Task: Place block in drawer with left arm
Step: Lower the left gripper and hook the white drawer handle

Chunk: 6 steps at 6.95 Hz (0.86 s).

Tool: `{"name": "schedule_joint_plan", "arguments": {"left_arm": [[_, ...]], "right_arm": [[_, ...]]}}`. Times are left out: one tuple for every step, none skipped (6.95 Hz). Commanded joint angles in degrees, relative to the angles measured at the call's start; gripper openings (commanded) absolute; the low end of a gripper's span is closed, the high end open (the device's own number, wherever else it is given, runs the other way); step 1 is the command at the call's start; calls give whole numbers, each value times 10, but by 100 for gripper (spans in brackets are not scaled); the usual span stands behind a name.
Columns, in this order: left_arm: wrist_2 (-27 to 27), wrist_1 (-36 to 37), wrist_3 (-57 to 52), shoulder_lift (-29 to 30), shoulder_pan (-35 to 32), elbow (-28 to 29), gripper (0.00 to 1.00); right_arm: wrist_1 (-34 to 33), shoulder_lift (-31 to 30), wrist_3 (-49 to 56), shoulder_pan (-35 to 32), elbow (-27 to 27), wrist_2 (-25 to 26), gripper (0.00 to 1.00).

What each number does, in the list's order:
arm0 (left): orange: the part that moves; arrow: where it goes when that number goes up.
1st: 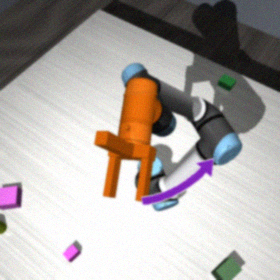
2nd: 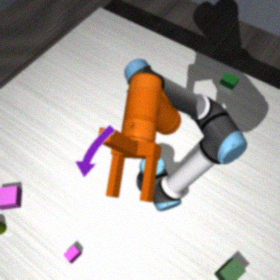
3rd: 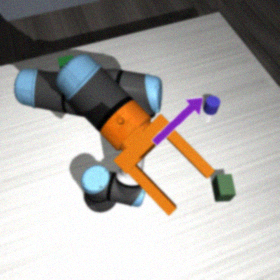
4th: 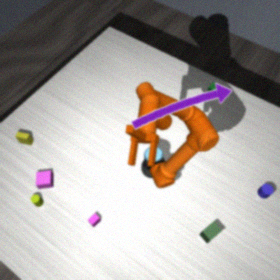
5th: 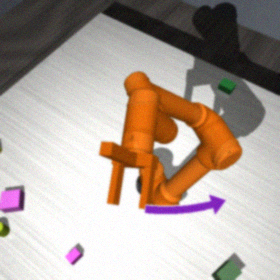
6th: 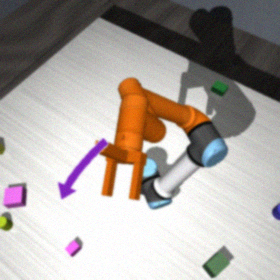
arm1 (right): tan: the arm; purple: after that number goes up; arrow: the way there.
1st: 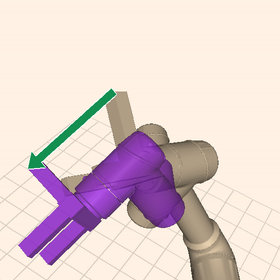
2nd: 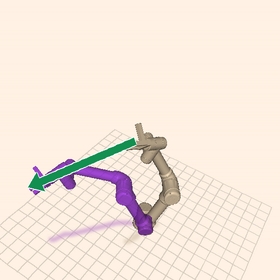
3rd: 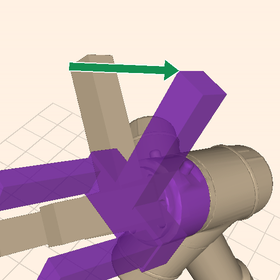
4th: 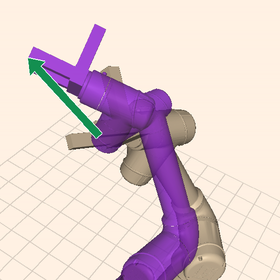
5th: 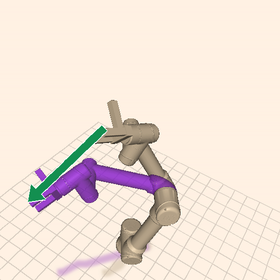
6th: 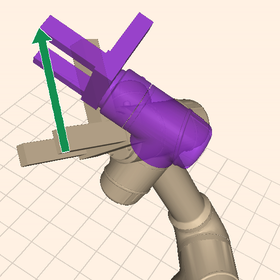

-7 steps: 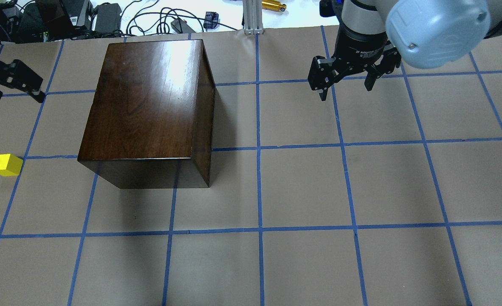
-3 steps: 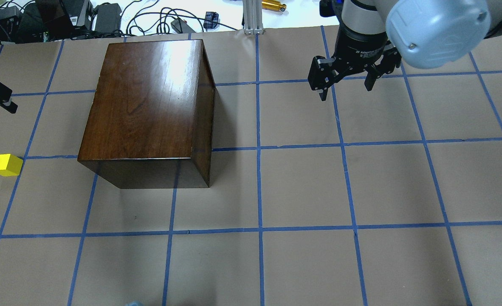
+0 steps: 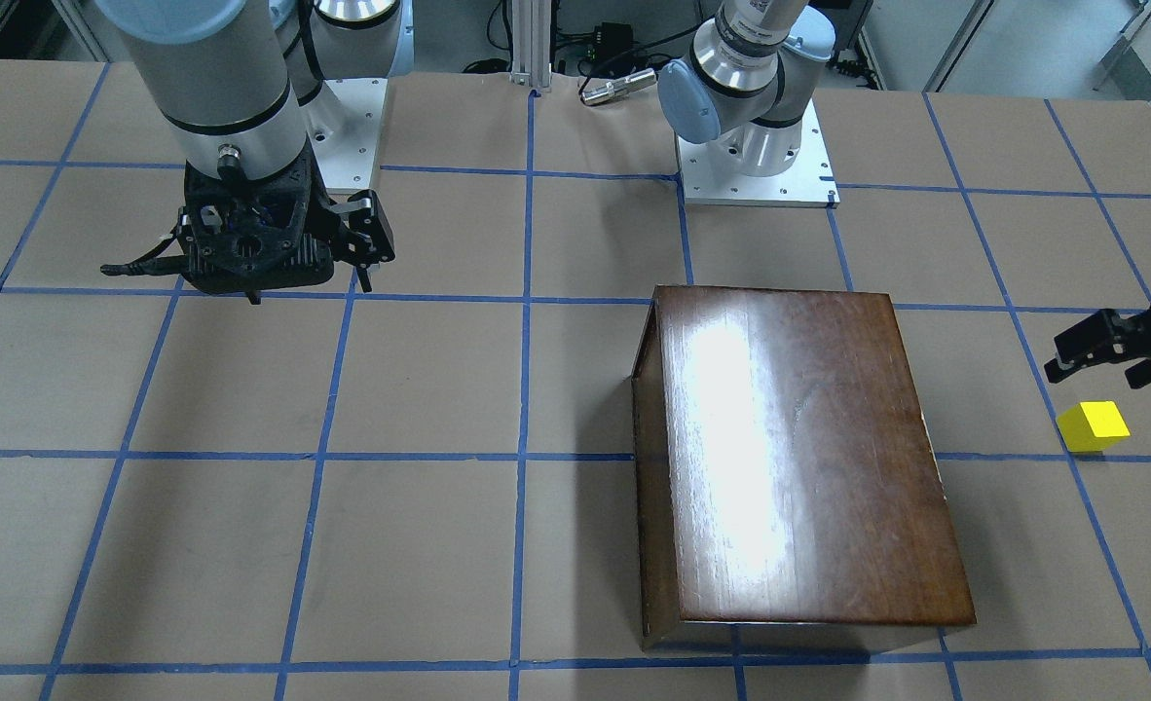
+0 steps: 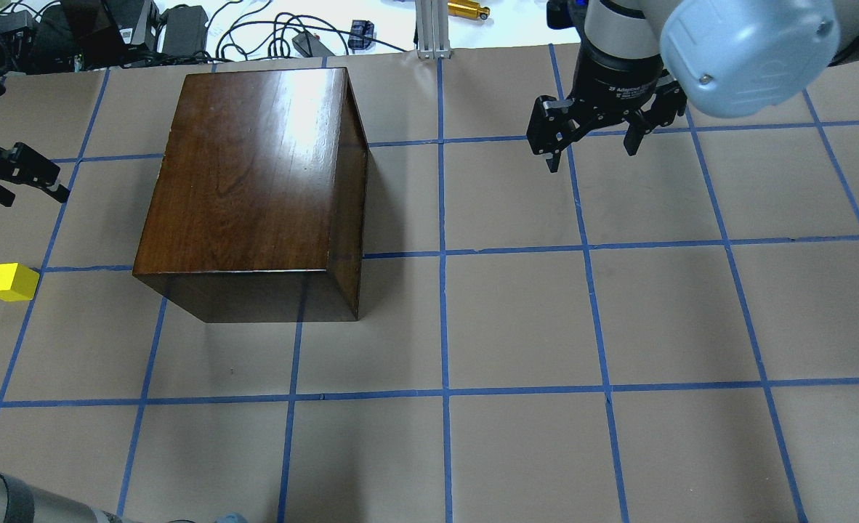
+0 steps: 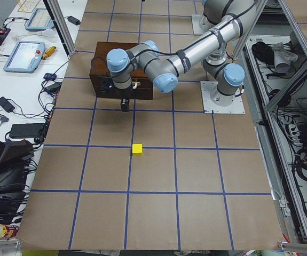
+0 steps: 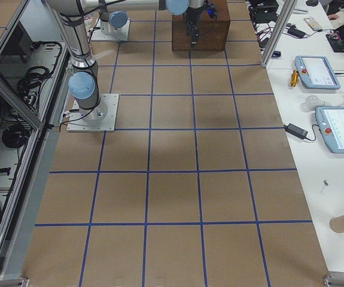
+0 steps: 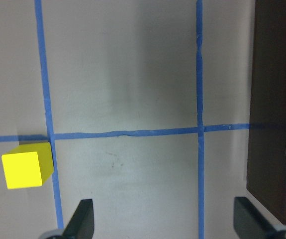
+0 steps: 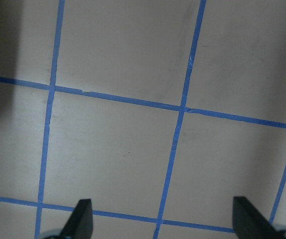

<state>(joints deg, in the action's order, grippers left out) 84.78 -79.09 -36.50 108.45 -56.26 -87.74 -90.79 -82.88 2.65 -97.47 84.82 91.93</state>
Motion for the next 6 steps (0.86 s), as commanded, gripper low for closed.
{"name": "schedule_joint_plan", "arguments": {"left_arm": [[-73, 3, -7, 33, -1, 0, 100], [-130, -4, -15, 38, -1, -2, 100], [-163, -6, -17, 43, -3, -6, 100], [-170, -7, -17, 47, -10, -6, 100], [-175, -7, -18, 52, -18, -6, 100], [-193, -7, -18, 58, -21, -6, 100]], "right_arm": [[0, 0, 1, 0, 0, 0, 100], [0, 0, 0, 0, 0, -1, 100], [0, 0, 1, 0, 0, 0, 100], [0, 0, 0, 0, 0, 0, 100], [0, 0, 0, 0, 0, 0, 100], [0, 0, 0, 0, 0, 0, 100]]}}
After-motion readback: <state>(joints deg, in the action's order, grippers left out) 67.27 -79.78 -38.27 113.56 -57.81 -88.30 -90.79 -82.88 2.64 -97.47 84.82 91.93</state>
